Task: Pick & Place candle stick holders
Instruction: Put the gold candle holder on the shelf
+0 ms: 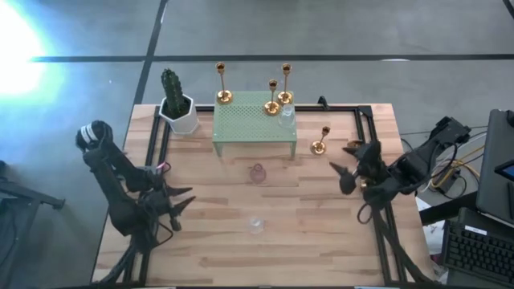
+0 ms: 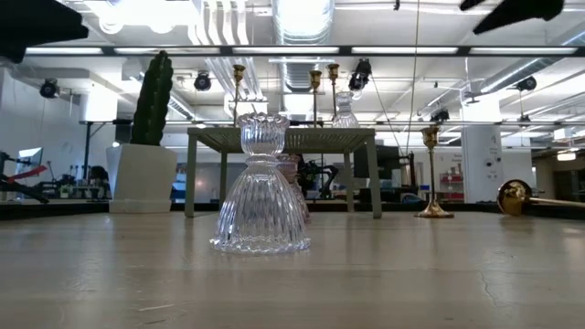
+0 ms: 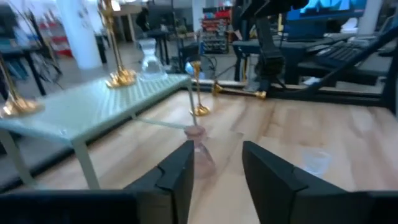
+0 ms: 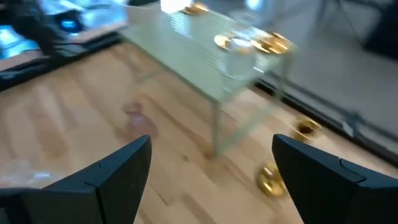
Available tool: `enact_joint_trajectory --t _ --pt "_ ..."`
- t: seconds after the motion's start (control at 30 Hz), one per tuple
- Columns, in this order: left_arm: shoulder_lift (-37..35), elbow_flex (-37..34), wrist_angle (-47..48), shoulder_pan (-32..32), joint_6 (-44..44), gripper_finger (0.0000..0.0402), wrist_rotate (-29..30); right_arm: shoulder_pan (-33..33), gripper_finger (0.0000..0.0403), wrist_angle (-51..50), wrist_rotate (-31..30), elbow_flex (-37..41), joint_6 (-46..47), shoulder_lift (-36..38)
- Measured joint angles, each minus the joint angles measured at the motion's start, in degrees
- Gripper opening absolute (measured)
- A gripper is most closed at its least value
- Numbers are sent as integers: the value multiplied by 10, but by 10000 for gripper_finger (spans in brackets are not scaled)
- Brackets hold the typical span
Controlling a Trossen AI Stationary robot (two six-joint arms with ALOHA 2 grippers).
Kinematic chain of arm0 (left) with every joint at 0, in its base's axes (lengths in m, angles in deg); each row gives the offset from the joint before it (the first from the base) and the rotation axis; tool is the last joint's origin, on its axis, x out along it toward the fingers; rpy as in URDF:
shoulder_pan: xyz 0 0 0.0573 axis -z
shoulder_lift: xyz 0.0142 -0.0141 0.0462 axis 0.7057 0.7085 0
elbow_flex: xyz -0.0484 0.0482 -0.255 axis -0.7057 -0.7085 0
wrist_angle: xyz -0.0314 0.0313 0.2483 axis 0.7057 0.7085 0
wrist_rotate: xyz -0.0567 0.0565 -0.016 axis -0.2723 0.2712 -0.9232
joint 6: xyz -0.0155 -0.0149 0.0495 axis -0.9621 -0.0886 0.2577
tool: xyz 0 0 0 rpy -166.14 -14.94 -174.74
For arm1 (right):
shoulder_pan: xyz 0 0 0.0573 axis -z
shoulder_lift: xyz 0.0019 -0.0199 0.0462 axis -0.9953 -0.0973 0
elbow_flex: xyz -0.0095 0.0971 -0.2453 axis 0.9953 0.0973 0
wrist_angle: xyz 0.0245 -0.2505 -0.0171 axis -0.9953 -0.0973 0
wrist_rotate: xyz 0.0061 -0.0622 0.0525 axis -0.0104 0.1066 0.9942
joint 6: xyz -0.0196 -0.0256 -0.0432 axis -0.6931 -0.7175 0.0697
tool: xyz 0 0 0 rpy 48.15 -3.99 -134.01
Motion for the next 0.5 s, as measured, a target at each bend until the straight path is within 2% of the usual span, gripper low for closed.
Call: enact_joint_trajectory --t 0.1,0.17,0.33,0.5 --pt "0 2 0 -15 40 153 30 8 324 -116 26 -21 121 -10" --pt "0 4 0 -22 64 155 48 20 324 -165 63 -26 191 -19" --pt "-2 9 2 -45 113 154 52 89 324 -161 142 1 214 -16" --pt "-3 14 4 -57 129 154 54 152 324 -157 183 39 242 -38"
